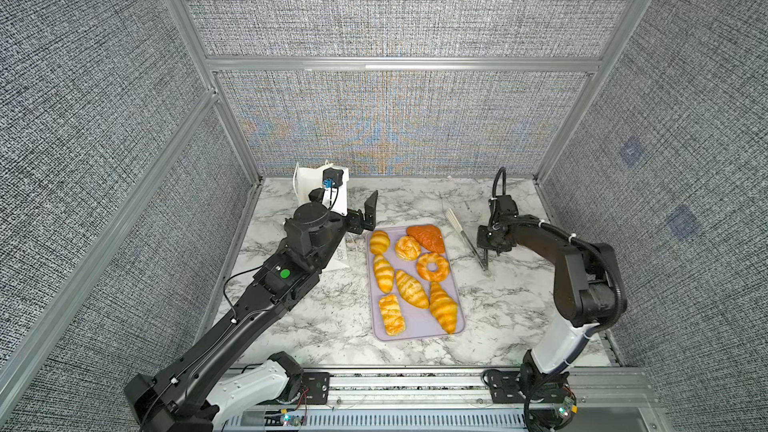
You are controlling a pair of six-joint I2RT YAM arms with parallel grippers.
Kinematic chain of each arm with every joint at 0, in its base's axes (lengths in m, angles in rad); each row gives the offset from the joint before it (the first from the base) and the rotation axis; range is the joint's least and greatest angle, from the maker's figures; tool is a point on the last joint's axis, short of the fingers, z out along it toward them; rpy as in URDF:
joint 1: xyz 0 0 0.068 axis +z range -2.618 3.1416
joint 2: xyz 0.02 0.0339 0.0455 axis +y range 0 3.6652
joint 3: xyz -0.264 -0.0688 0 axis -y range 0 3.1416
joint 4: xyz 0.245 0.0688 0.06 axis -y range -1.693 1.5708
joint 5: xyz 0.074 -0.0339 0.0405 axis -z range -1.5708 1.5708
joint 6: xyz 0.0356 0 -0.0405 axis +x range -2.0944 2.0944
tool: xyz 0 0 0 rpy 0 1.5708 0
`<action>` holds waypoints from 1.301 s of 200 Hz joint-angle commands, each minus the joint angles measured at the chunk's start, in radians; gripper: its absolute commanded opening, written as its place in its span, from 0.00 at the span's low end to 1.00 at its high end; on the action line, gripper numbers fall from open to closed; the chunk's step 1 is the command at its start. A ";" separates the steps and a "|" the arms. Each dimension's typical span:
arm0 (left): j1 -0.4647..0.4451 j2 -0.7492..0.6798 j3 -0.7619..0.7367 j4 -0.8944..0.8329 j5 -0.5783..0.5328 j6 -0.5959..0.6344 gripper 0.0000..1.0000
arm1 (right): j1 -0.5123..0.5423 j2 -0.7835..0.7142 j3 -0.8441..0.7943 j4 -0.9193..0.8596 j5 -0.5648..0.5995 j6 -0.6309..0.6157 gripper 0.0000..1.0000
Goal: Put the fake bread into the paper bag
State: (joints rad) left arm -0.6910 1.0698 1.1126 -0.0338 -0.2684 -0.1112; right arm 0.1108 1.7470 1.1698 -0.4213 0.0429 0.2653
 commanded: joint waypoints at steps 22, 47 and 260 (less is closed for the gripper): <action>0.000 0.123 0.095 0.007 0.131 0.053 0.99 | -0.028 -0.101 0.058 -0.015 -0.150 -0.005 0.00; 0.002 0.213 0.165 0.019 0.184 0.048 0.99 | -0.040 -0.140 0.103 -0.025 -0.254 -0.023 0.00; 0.134 0.871 0.638 0.193 1.197 -0.291 0.73 | -0.058 -0.053 0.262 0.171 -1.057 0.112 0.03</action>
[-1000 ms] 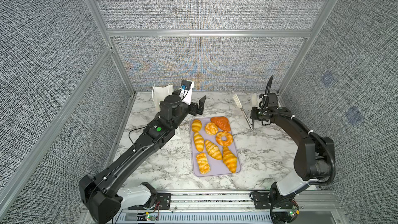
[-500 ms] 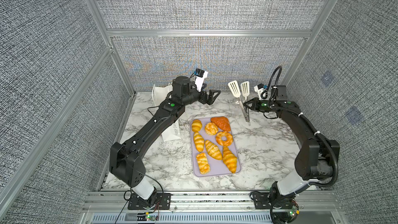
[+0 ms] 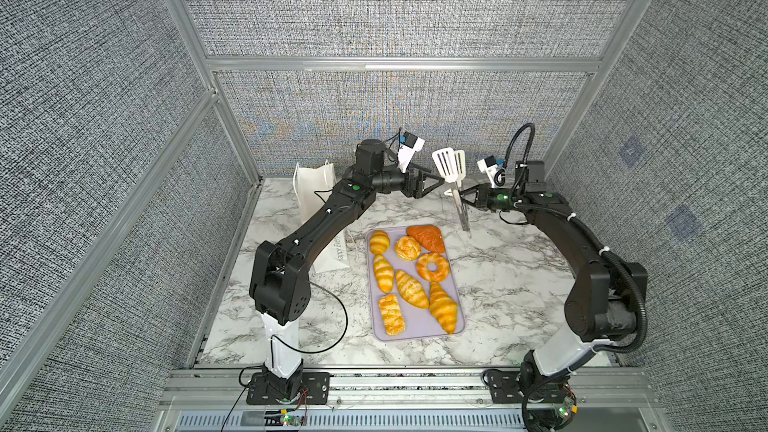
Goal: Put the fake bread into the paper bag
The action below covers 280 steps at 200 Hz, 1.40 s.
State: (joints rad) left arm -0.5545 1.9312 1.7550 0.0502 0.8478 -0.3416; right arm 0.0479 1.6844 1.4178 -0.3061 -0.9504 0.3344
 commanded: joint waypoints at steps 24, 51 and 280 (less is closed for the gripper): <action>-0.006 0.021 -0.012 0.150 0.092 -0.080 0.70 | 0.016 0.026 0.022 0.069 -0.078 0.066 0.03; -0.013 0.040 -0.002 0.169 0.114 -0.089 0.66 | 0.034 0.048 0.036 0.079 -0.091 0.084 0.04; -0.029 0.100 -0.026 0.383 0.201 -0.219 0.16 | 0.052 0.067 0.052 0.014 -0.128 0.060 0.10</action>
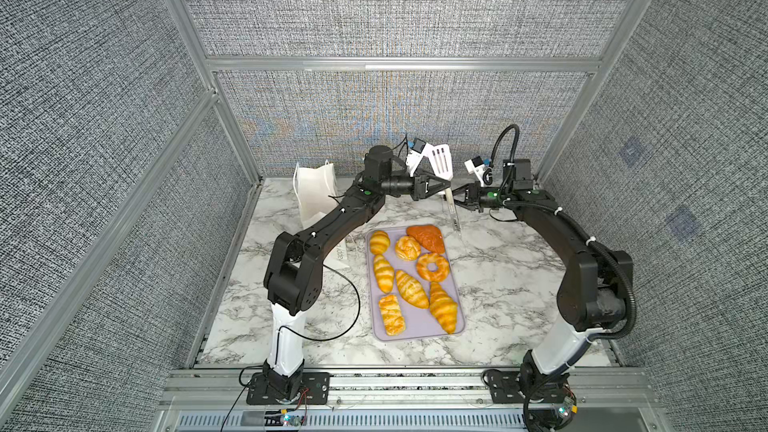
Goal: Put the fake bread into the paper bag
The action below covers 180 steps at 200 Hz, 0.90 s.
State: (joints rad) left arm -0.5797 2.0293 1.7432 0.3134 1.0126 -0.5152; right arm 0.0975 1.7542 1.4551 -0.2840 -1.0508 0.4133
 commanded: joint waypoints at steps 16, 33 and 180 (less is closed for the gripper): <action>-0.004 0.008 -0.025 0.184 0.056 -0.089 0.10 | 0.001 -0.004 0.021 -0.032 -0.023 -0.043 0.10; -0.005 0.014 -0.034 0.244 0.059 -0.130 0.06 | -0.001 -0.017 0.020 -0.046 -0.007 -0.063 0.19; -0.006 0.050 0.023 0.333 0.006 -0.222 0.01 | -0.107 -0.302 -0.272 0.307 0.019 0.036 0.98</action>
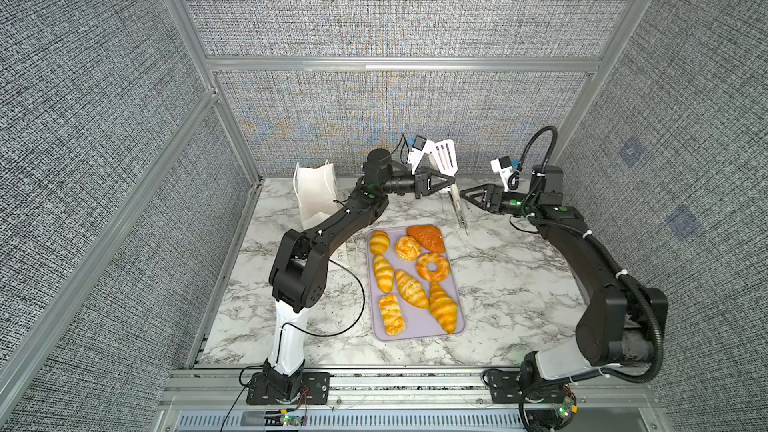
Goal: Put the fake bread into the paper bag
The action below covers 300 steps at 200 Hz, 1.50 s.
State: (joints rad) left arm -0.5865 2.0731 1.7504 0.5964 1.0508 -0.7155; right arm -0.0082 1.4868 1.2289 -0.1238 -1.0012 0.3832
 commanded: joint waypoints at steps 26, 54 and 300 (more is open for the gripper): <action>-0.003 0.008 0.016 0.062 -0.052 -0.038 0.01 | 0.000 -0.062 -0.132 0.336 -0.063 0.176 0.99; -0.009 0.006 0.012 0.065 -0.066 -0.040 0.01 | 0.017 -0.068 -0.164 0.399 -0.061 0.204 0.99; -0.064 0.027 -0.054 0.318 -0.067 -0.190 0.00 | 0.097 0.078 -0.108 0.601 -0.079 0.359 0.85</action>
State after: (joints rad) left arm -0.6422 2.0960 1.6947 0.8219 0.9611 -0.8772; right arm 0.0837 1.5597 1.1061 0.4408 -1.0954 0.7265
